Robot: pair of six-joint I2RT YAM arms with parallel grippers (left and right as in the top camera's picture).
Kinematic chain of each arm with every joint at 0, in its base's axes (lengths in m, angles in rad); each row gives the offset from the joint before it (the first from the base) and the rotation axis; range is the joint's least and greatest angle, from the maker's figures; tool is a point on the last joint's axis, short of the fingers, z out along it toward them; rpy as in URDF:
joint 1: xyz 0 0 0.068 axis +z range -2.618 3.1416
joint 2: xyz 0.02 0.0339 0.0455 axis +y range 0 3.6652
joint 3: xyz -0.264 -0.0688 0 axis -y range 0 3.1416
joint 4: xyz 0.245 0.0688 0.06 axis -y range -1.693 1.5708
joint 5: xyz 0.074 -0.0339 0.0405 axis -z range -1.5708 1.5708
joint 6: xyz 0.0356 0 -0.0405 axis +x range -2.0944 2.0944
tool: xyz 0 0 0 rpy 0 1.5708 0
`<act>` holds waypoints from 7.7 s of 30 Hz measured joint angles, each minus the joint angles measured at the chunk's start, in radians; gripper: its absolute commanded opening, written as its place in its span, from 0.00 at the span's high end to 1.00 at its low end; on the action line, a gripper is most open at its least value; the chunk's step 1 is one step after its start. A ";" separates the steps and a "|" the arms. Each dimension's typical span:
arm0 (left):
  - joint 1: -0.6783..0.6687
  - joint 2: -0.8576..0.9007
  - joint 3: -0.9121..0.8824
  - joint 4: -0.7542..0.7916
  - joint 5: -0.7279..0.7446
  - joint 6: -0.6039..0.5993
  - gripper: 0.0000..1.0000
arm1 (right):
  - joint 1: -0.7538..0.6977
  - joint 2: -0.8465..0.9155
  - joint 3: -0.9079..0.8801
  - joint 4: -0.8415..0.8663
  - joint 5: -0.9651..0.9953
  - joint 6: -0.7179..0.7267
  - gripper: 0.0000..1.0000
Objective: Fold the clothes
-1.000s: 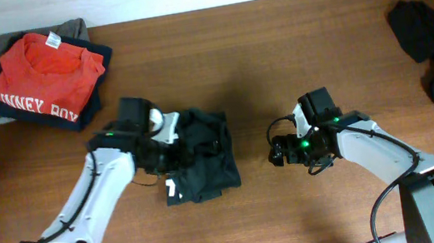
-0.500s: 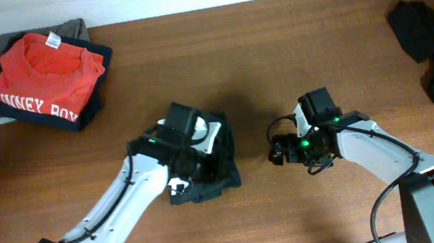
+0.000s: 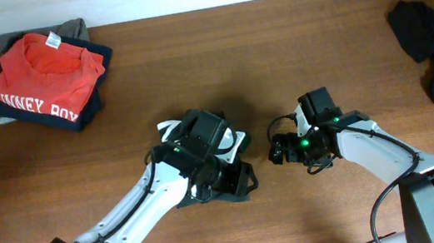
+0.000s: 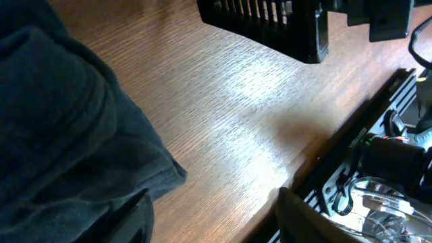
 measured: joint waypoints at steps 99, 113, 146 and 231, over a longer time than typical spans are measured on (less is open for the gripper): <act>0.286 0.195 0.271 0.200 0.058 -0.100 0.99 | 0.000 0.000 0.000 -0.003 0.004 0.002 0.01; 0.210 0.215 0.272 0.354 -0.155 -0.165 0.91 | 0.000 0.000 0.000 -0.005 0.004 0.002 0.01; 0.391 0.080 0.477 -0.463 -0.150 -0.058 0.18 | 0.000 -0.004 -0.007 0.008 0.004 0.003 0.01; 0.222 0.145 0.262 -0.363 -0.415 -0.173 0.09 | -0.025 0.030 0.012 -0.134 -0.464 -0.158 0.96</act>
